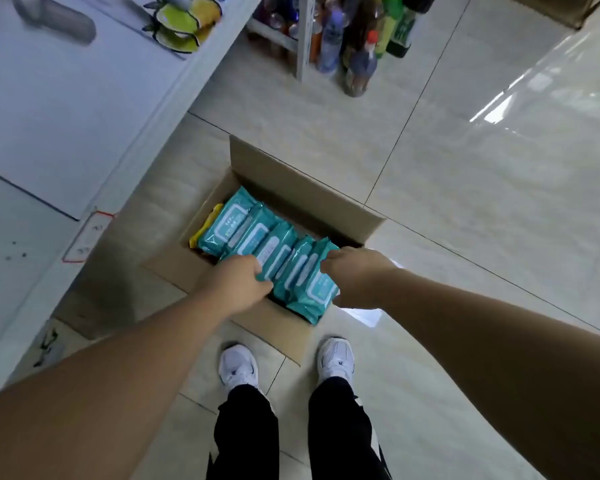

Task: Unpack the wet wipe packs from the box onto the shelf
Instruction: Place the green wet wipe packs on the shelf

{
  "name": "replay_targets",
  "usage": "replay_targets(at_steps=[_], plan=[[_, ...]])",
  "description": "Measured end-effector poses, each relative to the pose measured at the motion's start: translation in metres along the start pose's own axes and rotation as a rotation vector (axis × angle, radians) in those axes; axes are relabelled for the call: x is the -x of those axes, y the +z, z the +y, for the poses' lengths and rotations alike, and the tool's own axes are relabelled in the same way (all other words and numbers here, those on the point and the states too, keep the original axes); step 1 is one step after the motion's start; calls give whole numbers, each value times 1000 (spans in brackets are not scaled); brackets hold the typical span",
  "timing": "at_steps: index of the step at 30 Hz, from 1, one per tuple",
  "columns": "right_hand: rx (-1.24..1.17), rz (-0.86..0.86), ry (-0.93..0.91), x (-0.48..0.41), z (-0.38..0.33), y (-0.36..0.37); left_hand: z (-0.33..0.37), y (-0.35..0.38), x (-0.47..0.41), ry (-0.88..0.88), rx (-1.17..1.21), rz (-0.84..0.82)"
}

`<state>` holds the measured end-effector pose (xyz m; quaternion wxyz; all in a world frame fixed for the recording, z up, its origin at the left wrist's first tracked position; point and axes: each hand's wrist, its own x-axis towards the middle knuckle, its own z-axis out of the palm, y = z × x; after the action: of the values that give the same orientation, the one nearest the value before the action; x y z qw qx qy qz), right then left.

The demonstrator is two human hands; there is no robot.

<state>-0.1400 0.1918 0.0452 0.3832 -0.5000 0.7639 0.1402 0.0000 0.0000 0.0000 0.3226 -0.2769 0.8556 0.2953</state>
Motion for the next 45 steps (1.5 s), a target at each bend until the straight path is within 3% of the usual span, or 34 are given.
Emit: replay_targets(at_steps=[11,26,35,41,45], plan=[[144,-58,-110,-117,13,56,-15,50,-91,-109,-52,104],[322,-169,-212,-150,22,69,-13,79,-129,-134,4,129],[254,-167,-172,-126,35,50,-24,23,-115,-39,245,-4],[-42,-84,-98,-70,31,-28,-16,-42,-70,-1,312,-43],[-148,-39,-142,-27,23,-91,4,-95,-25,51,364,-22]])
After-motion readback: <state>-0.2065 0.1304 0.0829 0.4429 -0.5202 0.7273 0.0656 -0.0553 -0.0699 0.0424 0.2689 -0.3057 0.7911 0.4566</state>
